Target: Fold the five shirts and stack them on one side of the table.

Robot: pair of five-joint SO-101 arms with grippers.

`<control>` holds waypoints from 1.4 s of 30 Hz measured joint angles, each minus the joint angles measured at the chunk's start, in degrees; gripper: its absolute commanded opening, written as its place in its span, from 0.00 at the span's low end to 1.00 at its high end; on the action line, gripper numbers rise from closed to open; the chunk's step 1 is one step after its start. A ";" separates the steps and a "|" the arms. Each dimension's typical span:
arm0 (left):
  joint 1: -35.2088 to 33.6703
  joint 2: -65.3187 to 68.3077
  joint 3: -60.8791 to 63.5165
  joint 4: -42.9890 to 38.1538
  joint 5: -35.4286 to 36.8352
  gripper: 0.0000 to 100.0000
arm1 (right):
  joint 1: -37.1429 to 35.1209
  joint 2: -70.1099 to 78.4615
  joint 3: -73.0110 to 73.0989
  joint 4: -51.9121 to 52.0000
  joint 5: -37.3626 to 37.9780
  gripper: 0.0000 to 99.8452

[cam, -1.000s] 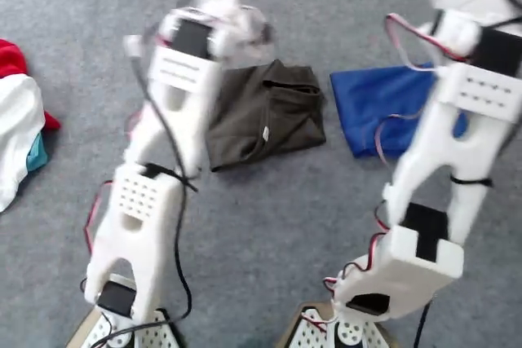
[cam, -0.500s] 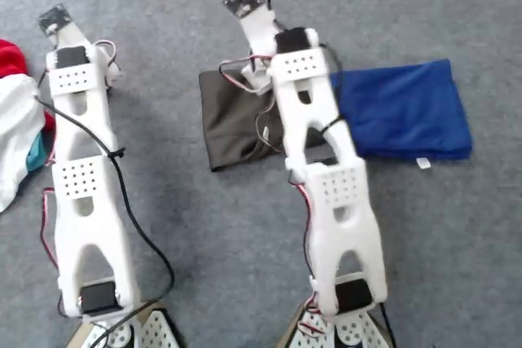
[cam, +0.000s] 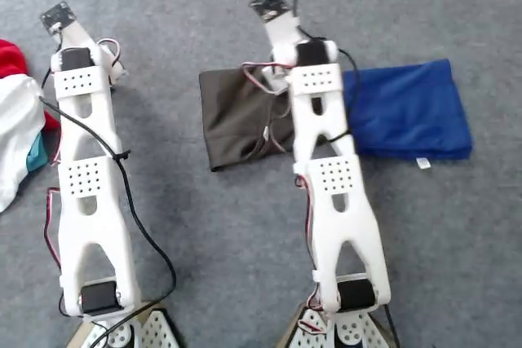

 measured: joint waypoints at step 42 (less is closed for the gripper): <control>2.46 0.00 0.00 -0.79 -3.16 0.03 | -3.87 -3.34 0.26 9.05 4.57 0.01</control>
